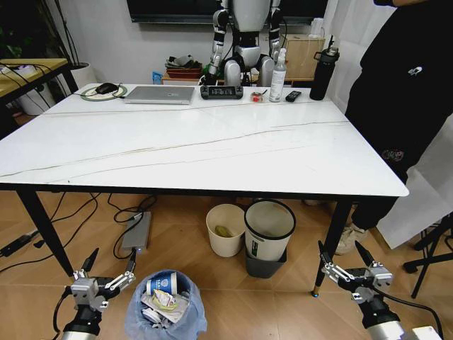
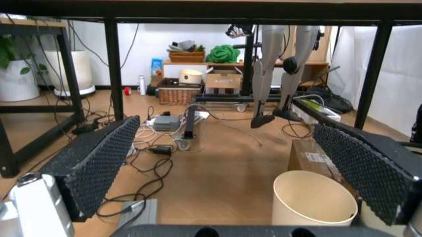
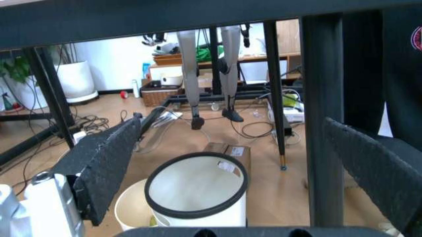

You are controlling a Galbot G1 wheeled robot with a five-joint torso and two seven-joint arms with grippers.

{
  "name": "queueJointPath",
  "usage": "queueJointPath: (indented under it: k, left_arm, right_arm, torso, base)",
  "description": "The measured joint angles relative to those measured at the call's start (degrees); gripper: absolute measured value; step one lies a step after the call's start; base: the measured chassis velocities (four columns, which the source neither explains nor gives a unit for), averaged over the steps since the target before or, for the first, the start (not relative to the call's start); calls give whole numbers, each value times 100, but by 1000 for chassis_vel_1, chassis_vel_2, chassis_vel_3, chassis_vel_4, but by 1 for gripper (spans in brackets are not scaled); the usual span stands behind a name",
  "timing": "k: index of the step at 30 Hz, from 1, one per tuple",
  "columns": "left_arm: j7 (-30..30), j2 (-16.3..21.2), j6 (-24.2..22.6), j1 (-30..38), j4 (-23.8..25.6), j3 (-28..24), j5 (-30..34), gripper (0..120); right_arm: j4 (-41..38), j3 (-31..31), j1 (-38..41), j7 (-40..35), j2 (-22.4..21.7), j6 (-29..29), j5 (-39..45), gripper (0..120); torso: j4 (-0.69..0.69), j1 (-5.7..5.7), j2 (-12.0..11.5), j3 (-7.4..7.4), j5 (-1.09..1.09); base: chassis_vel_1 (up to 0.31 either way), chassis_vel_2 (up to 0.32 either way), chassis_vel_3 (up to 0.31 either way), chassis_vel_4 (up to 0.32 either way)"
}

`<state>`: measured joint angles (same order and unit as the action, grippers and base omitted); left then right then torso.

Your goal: Pick up the trash bin and place the trash from the table into it.

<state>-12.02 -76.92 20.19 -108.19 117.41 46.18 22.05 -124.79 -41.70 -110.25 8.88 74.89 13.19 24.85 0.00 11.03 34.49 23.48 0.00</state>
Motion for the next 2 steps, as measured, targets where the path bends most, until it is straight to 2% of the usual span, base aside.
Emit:
queueJointPath:
  k: [2]
  left_arm:
    - [0,0,-1,1,-2,-1,0,100]
  right_arm:
    - [0,0,0,0,0,0,0,100]
  torso:
    - [0,0,0,0,0]
  base:
    - [0,0,0,0]
